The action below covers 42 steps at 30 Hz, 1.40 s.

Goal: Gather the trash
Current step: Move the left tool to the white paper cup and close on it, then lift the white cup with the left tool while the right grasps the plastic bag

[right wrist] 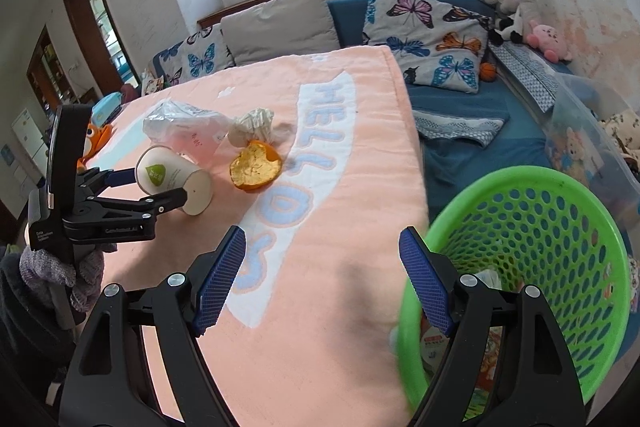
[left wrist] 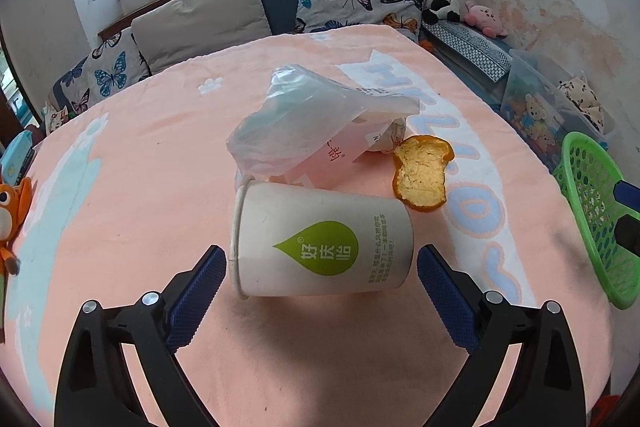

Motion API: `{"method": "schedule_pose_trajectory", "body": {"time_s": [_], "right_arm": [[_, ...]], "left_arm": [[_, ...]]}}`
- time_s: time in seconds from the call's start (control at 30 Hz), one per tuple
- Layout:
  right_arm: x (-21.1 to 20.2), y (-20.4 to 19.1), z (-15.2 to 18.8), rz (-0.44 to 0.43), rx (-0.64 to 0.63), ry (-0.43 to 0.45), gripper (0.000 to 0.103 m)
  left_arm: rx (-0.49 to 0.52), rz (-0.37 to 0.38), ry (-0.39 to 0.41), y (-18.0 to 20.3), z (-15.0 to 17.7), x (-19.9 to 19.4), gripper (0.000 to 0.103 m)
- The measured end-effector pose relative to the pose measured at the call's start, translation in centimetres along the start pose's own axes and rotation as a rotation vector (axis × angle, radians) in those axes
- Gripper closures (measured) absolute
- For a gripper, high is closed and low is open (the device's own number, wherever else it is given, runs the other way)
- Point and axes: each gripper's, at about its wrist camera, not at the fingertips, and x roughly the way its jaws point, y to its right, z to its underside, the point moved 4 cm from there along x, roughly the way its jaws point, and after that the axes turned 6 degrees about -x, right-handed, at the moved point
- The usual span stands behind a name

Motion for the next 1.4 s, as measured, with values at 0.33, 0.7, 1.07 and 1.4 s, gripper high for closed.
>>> {"method": "schedule_pose_trajectory", "body": {"time_s": [0.33, 0.7, 1.07, 1.4], "right_arm": [[2.5, -2.5, -1.7, -0.037, -0.068, -0.018, 0.024], [5.5, -5.5, -3.4, -0.095, -0.124, -0.036, 0.024], [7.2, -8.6, -4.7, -0.173, -0.147, -0.042, 0.024], [9.4, -11.7, -5.3, -0.241, -0.174, -0.083, 0.026]], "left_arm": [[-0.015, 0.026, 0.016, -0.6, 0.1, -1.0, 0.022], [-0.059, 0.043, 0.041, -3.3, 0.8, -4.4, 0.023], [-0.122, 0.026, 0.070, -6.6, 2.0, -7.5, 0.023], [-0.165, -0.007, 0.093, -9.4, 2.9, -9.2, 0.023]]}}
